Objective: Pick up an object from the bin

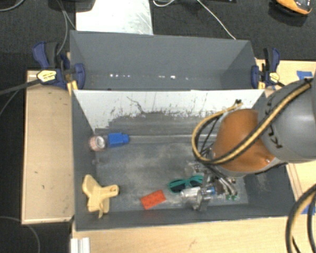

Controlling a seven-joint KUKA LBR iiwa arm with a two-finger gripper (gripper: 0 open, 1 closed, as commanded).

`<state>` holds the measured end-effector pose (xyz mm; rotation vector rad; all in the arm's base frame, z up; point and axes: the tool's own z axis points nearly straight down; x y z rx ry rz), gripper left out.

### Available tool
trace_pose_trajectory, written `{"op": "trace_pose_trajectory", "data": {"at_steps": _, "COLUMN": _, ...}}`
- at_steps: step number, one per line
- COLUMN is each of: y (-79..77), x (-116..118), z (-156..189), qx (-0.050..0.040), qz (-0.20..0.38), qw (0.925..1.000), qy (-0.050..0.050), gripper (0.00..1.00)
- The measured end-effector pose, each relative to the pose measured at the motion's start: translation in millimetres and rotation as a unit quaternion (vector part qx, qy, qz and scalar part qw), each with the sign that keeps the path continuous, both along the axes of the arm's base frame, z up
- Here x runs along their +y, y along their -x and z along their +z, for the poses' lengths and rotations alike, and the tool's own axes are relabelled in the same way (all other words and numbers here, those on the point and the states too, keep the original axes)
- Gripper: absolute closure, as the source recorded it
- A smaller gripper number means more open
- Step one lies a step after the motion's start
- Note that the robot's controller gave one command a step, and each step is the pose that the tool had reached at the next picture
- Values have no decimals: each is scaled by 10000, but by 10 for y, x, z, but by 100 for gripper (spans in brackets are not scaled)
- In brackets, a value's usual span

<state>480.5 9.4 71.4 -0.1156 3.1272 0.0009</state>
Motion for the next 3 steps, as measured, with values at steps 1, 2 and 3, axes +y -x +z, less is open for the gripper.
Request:
{"op": "trace_pose_trajectory", "data": {"at_steps": 1, "y": -19, "x": 220, "z": 0, "qx": -25, "qz": 154, "qw": 9999, "qy": -13, "gripper": 100}}
{"op": "trace_pose_trajectory", "data": {"at_steps": 2, "y": -19, "x": 220, "z": 0, "qx": -25, "qz": 154, "qw": 9999, "qy": -13, "gripper": 100}}
{"op": "trace_pose_trajectory", "data": {"at_steps": 3, "y": -7, "x": 219, "z": 31, "qx": -2, "qz": 153, "qw": 9999, "qy": -12, "gripper": 100}}
